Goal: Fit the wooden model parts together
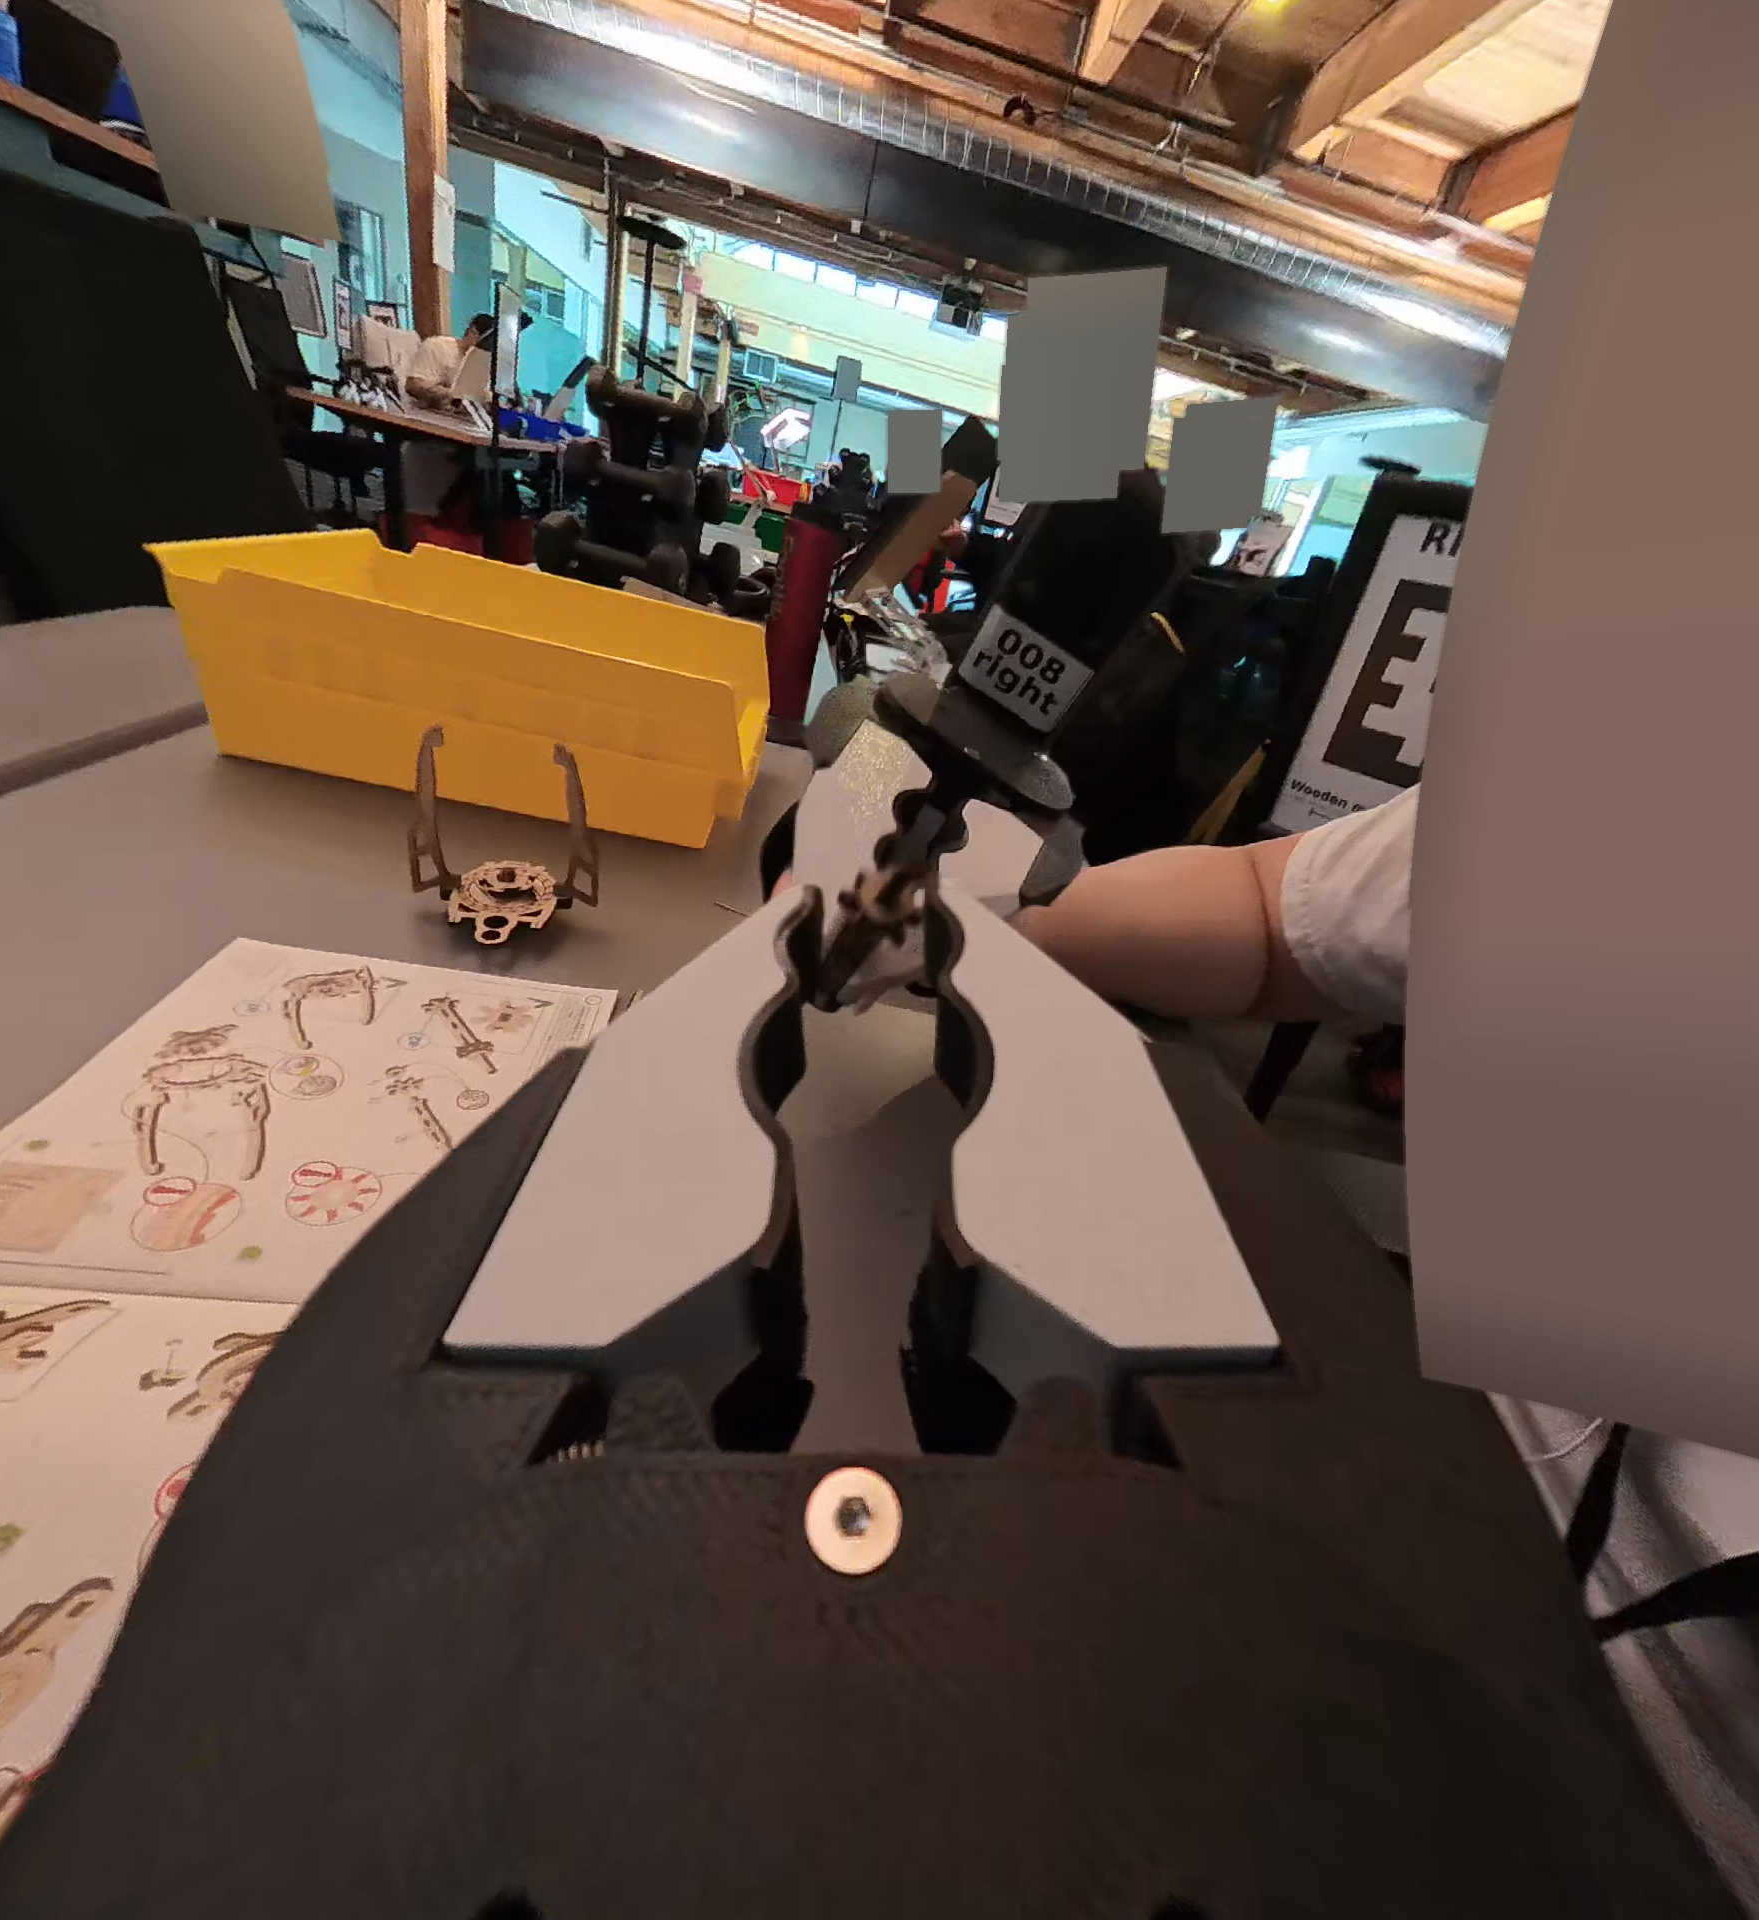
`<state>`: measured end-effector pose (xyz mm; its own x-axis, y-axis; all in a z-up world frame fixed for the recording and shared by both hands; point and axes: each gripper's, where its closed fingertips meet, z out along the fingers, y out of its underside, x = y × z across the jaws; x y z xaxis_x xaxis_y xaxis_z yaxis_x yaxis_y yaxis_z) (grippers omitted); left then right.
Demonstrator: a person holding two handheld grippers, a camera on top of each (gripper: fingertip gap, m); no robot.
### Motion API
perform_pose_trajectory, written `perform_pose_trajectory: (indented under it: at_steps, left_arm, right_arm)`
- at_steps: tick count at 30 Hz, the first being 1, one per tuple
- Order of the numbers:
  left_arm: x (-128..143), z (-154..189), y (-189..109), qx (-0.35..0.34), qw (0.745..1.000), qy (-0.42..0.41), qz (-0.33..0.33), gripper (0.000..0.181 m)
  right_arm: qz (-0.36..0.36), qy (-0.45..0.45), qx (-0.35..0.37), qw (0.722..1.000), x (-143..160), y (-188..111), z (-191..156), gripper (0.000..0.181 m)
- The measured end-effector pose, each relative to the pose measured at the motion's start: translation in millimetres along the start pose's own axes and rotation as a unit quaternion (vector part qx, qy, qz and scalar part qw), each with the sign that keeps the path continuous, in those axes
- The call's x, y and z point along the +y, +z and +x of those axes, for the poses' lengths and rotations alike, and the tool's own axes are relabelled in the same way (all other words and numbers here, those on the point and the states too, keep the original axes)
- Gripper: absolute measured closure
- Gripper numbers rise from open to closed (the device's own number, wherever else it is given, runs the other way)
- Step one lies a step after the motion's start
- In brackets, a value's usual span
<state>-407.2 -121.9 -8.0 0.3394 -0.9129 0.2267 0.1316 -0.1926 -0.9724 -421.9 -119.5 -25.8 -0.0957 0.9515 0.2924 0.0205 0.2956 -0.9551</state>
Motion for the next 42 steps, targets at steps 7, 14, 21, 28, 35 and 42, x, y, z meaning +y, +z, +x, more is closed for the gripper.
perform_pose_trajectory:
  at_steps: [7, 14, 21, 28, 35, 42]
  left_arm:
    - [20.5, -2.6, 3.9, -0.012, 0.997, 0.037, -0.068, 0.169]
    - [51.5, -15.7, 6.3, -0.017, 0.99, -0.022, -0.141, 0.168]
    - [84.1, -25.6, 7.8, -0.042, 0.975, 0.008, -0.218, 0.153]
    - [86.8, -30.2, 8.4, -0.058, 0.973, 0.001, -0.223, 0.171]
    - [95.6, -32.7, 10.6, -0.072, 0.965, 0.014, -0.251, 0.173]
    - [96.5, -30.3, 17.1, -0.076, 0.961, 0.036, -0.263, 0.173]
  right_arm:
    - [-0.106, 0.006, -0.06, 0.993, 41.2, 7.8, -14.7, 0.172]
    - [-0.171, 0.068, -0.082, 0.98, 67.2, 9.3, -19.4, 0.179]
    - [-0.192, 0.172, -0.104, 0.961, 84.3, 8.9, -20.8, 0.181]
    - [-0.254, 0.166, -0.131, 0.944, 104.4, 4.1, -27.9, 0.16]
    - [-0.214, 0.153, -0.11, 0.958, 81.4, -12.8, 1.4, 0.162]
    - [-0.103, 0.16, -0.101, 0.977, 38.9, -6.4, 7.7, 0.165]
